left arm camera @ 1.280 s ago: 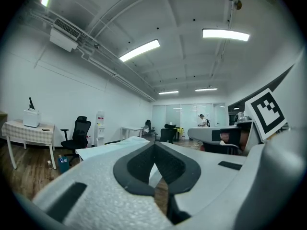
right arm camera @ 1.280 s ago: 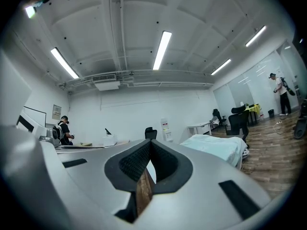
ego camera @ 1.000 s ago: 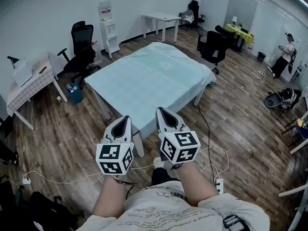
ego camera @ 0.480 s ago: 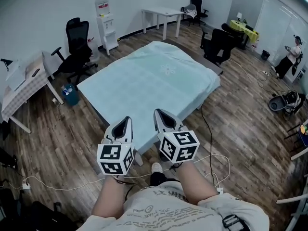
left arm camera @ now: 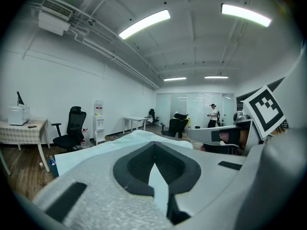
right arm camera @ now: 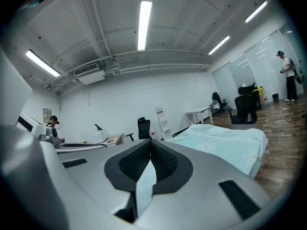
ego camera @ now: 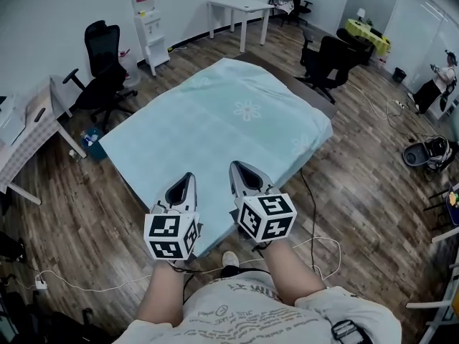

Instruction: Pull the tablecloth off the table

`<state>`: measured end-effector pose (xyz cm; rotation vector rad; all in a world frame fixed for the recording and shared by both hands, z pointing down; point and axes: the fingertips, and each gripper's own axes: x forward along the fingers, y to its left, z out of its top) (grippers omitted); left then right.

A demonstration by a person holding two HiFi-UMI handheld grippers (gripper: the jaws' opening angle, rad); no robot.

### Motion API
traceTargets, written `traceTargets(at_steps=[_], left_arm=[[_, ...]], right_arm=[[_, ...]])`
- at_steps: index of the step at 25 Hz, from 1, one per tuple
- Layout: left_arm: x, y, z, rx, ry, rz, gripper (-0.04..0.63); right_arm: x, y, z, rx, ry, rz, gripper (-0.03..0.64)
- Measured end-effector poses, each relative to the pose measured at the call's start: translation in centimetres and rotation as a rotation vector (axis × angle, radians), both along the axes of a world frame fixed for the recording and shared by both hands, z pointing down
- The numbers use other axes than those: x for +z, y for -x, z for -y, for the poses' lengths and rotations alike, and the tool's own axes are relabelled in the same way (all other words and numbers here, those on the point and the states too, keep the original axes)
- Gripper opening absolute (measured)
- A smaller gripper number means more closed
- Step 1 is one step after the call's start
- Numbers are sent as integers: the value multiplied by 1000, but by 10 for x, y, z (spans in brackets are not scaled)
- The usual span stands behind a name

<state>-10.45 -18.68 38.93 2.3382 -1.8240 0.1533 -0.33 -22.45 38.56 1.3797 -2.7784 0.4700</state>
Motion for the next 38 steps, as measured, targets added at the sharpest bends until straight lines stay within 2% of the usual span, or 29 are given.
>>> traceTargets(at_steps=[11, 13, 16, 21, 25, 30, 31, 33, 34, 36, 38], left_arm=[[30, 5, 109, -27, 93, 27, 11], [38, 10, 123, -31, 113, 10, 11], [54, 20, 140, -44, 157, -28, 11], [79, 54, 167, -72, 202, 16, 11], [101, 74, 191, -49, 232, 45, 11], [140, 79, 223, 41, 278, 83, 15], [148, 81, 230, 55, 290, 92, 37], [165, 89, 243, 75, 318, 112, 132], [173, 95, 249, 82, 332, 123, 163], [190, 110, 262, 87, 364, 140, 195], [208, 128, 275, 85, 404, 147, 241]], right_arm=[[40, -20, 103, 31, 88, -41, 14], [52, -23, 115, 43, 106, -60, 14], [69, -29, 129, 56, 140, -78, 15], [93, -29, 147, 102, 179, -101, 15], [114, -33, 163, 169, 209, -123, 15], [151, -42, 185, 247, 247, -173, 17], [160, -43, 191, 254, 258, -184, 28], [179, -46, 200, 264, 284, -209, 104], [190, -49, 204, 273, 298, -226, 118], [211, -58, 213, 299, 321, -266, 146], [229, -68, 223, 321, 341, -304, 203]])
